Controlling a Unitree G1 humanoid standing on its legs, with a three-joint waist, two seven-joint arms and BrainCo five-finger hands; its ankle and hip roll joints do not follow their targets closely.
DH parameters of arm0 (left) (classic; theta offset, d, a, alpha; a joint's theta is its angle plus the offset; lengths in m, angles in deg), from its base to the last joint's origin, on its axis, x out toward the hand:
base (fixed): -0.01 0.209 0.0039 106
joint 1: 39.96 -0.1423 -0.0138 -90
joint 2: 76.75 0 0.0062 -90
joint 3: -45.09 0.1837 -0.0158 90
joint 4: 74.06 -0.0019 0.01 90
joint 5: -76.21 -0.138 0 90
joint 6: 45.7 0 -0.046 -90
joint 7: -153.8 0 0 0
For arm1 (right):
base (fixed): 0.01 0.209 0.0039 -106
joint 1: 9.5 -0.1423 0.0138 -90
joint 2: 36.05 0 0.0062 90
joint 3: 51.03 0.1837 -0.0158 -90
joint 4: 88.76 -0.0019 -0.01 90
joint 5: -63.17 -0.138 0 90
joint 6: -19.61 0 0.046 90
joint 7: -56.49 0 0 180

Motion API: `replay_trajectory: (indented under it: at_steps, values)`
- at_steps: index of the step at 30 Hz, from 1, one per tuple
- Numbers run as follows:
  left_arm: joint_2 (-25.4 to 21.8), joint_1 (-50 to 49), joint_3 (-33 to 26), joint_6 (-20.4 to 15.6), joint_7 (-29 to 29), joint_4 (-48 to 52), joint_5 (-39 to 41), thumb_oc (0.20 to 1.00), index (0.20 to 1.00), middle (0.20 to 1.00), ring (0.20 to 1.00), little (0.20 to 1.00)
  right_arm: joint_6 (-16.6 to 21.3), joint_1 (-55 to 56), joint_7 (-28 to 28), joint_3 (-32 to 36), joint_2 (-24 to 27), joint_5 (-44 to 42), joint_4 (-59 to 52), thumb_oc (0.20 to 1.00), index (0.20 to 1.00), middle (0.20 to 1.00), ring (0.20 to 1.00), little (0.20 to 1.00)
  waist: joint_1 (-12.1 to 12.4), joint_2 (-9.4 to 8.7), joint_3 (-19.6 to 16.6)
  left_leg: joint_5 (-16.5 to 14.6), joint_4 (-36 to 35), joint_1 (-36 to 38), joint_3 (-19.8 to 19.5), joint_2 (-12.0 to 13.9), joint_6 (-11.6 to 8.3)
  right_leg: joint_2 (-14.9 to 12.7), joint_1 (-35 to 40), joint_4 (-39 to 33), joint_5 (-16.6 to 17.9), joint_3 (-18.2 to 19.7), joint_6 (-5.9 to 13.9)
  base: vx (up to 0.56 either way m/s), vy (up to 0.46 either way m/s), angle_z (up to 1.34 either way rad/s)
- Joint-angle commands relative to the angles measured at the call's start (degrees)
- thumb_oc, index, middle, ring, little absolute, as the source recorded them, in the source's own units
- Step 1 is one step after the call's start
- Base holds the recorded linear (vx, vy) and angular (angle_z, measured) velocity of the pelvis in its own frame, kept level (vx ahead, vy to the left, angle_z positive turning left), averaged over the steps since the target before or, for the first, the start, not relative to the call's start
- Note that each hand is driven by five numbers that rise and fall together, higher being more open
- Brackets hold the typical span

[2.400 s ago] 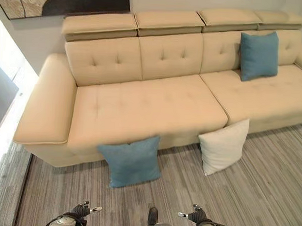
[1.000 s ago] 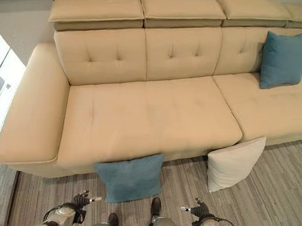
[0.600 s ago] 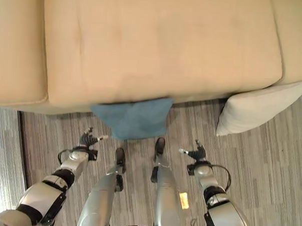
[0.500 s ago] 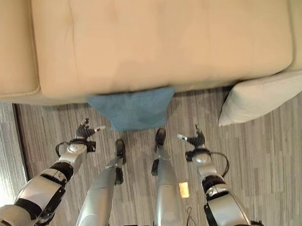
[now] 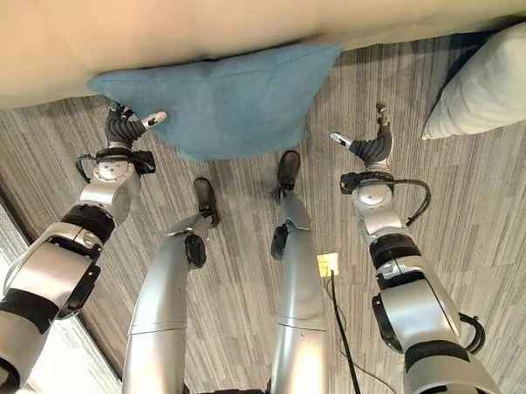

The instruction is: Pick up all the scattered cushions and arrange them neatly on the sofa.

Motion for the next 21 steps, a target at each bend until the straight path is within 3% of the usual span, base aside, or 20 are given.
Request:
replay_trajectory:
  at_steps: [1,4,13,21]
  values:
    - [1.36,-7.97,-0.41,-2.28,0.05,1.64,-0.84,1.0,1.0,1.0,1.0,1.0,3.33,8.02,0.02,-1.17,-0.8,-3.38,-1.89,1.0,1.0,1.0,1.0,1.0,-0.35,1.78,-9.02,4.7,-8.55,1.49,-2.14,0.58,-2.19,-0.34,1.66,6.55,-7.5,2.73,5.28,0.01,0.007,-0.05]
    - [1.68,-6.53,0.57,-2.59,0.04,3.41,-0.66,1.0,1.0,1.0,1.0,1.0,4.62,6.88,-2.47,-1.31,-0.34,-6.54,-4.44,1.0,1.0,1.0,1.0,1.0,-0.24,2.04,-9.13,4.76,-7.93,-0.56,-1.77,0.46,-1.97,-0.21,-0.59,6.97,-7.28,2.99,5.6,0.0,0.005,-0.03]
    - [3.01,-5.31,2.99,-3.95,0.9,9.8,-1.77,1.0,1.0,1.0,1.0,1.0,4.74,3.54,-3.77,-3.85,-1.01,-5.24,-6.83,1.0,1.0,1.0,1.0,1.0,0.87,2.91,-9.16,5.53,-7.61,-3.01,-2.2,0.44,-2.16,-0.27,-2.74,7.67,-7.03,2.58,5.74,-0.01,-0.018,0.0]
    - [5.54,4.35,6.56,-5.08,2.8,11.5,-1.9,1.0,1.0,1.0,1.0,1.0,1.69,-10.54,-4.84,-10.18,-4.57,-5.8,6.71,1.0,1.0,1.0,1.0,1.0,3.44,4.79,-7.72,6.19,-6.17,-5.76,-3.25,0.23,-2.32,-0.53,-5.15,10.25,-7.5,2.17,5.69,-0.01,-0.036,0.06]
